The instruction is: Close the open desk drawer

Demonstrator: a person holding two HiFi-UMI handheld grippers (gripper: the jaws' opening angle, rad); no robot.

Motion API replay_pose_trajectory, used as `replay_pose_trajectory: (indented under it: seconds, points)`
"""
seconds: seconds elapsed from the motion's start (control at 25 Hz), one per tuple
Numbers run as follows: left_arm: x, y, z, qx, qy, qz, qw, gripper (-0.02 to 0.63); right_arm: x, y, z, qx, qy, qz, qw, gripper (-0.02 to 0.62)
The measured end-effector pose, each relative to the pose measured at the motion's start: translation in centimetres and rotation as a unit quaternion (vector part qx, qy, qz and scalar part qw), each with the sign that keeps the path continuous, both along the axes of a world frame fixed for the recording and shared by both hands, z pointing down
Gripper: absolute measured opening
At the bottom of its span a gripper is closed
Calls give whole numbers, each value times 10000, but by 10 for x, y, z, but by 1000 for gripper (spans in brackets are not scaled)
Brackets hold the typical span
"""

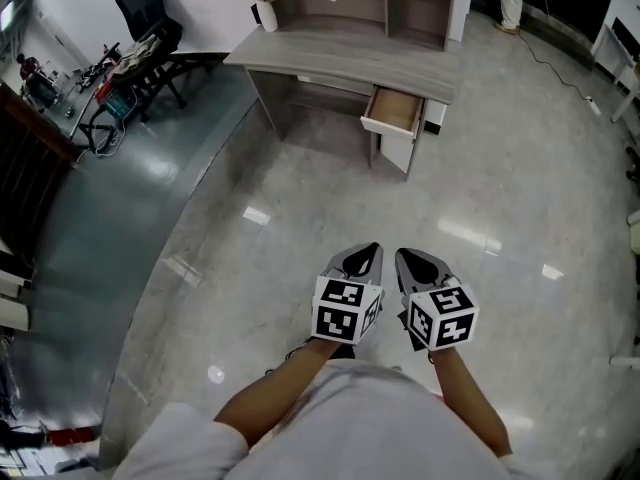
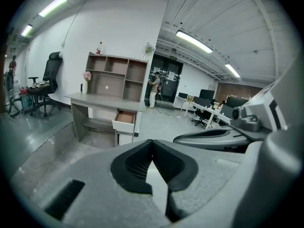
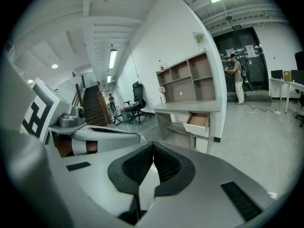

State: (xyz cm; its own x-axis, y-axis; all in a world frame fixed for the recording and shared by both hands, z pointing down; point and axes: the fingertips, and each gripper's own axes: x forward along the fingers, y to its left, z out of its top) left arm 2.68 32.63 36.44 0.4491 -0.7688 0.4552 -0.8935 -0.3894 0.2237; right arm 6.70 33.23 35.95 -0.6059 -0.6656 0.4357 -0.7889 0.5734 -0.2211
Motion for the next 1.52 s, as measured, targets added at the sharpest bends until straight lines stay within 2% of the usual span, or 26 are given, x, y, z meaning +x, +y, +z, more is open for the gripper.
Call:
replay_pose_trajectory:
  seconds: [0.6,1.08,1.52]
  points:
    - [-102,-117,-2,-126,289,356,9989,3,-90,-111,3,-221,385,338,9984,2]
    - [-126,-160,1,-181,458,702,9963,3,-126,-153,7,-350,348,647,9967,2]
    - [-135,-187,8,-193,375,638,9971,3,-137,-184,11,-323,232,568,9976,2]
